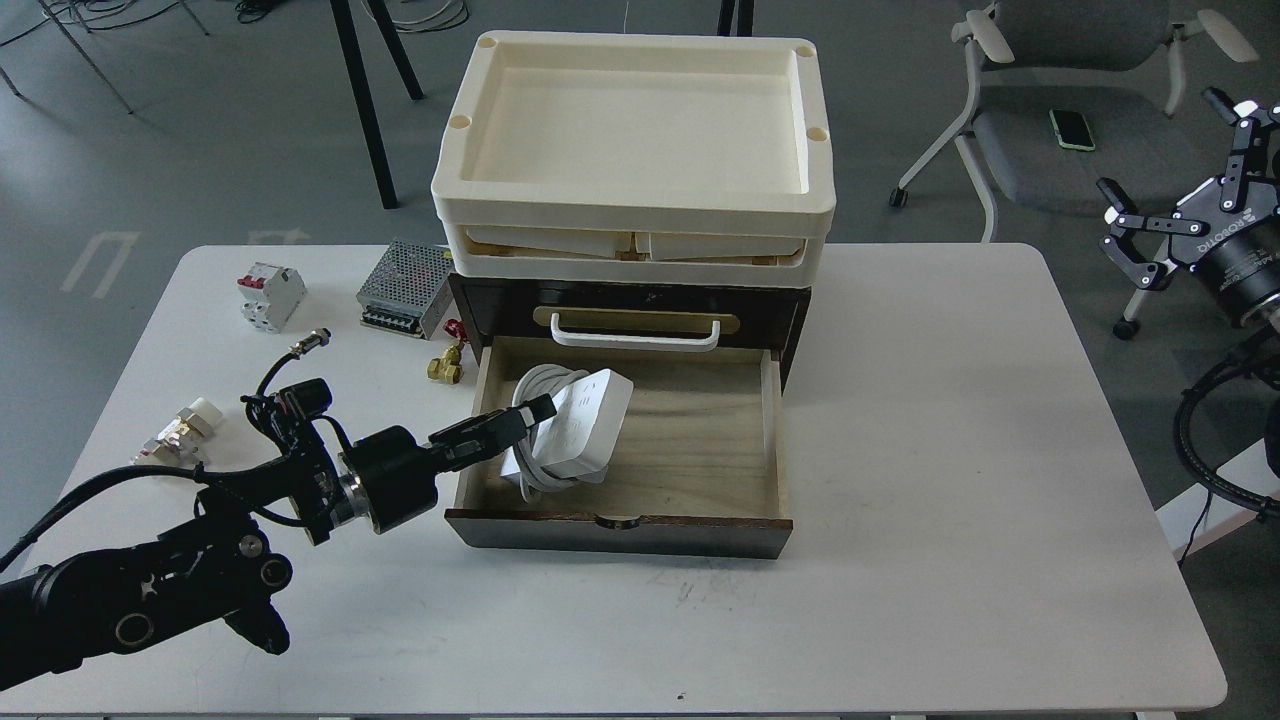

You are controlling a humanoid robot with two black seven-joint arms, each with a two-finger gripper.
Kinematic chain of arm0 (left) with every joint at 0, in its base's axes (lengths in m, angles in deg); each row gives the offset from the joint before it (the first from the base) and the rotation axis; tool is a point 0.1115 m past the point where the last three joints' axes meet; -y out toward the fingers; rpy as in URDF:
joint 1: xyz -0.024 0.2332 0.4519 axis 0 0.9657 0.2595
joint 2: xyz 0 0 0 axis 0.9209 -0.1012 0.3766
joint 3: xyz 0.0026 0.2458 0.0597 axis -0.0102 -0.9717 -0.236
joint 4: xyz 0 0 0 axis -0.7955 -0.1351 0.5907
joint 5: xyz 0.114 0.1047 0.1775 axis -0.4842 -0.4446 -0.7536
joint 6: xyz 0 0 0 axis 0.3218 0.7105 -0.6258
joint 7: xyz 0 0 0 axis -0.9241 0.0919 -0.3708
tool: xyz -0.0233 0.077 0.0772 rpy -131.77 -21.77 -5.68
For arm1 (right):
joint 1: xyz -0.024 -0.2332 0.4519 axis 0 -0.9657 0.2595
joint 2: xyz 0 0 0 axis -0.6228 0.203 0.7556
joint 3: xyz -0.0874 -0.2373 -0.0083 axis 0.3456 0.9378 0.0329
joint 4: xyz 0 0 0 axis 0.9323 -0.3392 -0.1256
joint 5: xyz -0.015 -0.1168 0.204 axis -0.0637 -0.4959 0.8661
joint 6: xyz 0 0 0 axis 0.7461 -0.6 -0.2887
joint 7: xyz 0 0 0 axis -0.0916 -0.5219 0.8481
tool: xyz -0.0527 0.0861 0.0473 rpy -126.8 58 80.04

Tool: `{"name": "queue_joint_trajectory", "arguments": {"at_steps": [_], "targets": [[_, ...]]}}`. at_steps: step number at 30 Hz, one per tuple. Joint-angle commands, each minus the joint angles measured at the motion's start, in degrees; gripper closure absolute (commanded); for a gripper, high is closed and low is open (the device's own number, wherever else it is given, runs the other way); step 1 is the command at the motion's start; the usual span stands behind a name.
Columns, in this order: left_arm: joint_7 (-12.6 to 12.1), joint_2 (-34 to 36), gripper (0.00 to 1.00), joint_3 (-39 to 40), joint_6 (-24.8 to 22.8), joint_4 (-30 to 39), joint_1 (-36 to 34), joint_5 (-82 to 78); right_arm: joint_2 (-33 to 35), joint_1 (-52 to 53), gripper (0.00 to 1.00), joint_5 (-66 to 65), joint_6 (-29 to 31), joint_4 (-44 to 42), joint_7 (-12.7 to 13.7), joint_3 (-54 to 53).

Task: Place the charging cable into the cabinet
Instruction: 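Lower the power strip into the drawer and open the left gripper, then withdraw the left gripper out of the drawer toward the table edge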

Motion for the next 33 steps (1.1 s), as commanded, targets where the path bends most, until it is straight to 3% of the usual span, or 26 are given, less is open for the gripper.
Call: {"name": "queue_joint_trajectory", "arguments": {"at_steps": [1, 5, 12, 16, 19, 22, 24, 29, 33], "targets": [[-0.01, -2.45, 1.00, 0.32, 0.13, -0.55, 0.04, 0.08, 0.00, -0.11, 0.00, 0.00, 0.00, 0.04, 0.00, -0.09], [-0.01, -6.22, 1.00, 0.41, 0.04, -3.53, 0.04, 0.08, 0.17, -0.28, 0.00, 0.00, 0.00, 0.04, 0.00, -0.09], [-0.01, -13.52, 0.90, 0.50, -0.05, -9.69, 0.13, 0.52, 0.26, -0.72, 0.00, 0.09, 0.00, 0.04, 0.00, -0.09], [-0.01, -16.42, 0.79, 0.15, -0.13, -12.77, 0.21, 0.52, 0.26, -1.16, 0.00, 0.09, 0.00, 0.04, 0.00, -0.09], [-0.01, -17.31, 0.64, 0.23, -0.13, -13.30, 1.00, 0.52, 0.26, -1.34, 0.00, 0.09, 0.00, 0.04, 0.00, -0.09], [-0.01, -17.31, 0.47, 0.50, -0.13, -13.30, 1.36, 0.52, 0.26, -1.51, 0.00, 0.09, 0.00, 0.04, 0.00, -0.09], [-0.01, -17.40, 0.27, 0.58, -0.13, -13.30, 1.27, 0.52, 0.26, -1.51, 0.00, 0.09, 0.00, 0.04, 0.00, -0.09], [-0.01, -17.13, 0.16, 0.67, -0.13, -13.21, 0.92, 1.31, 0.26, -1.60, 0.00, 0.09, 0.00, 0.04, 0.00, -0.09], [-0.01, -15.91, 0.13, 2.16, -0.13, -13.21, 0.57, 1.58, 0.18, -1.78, 0.00, 0.09, 0.00, 0.04, 0.00, -0.09]]}}
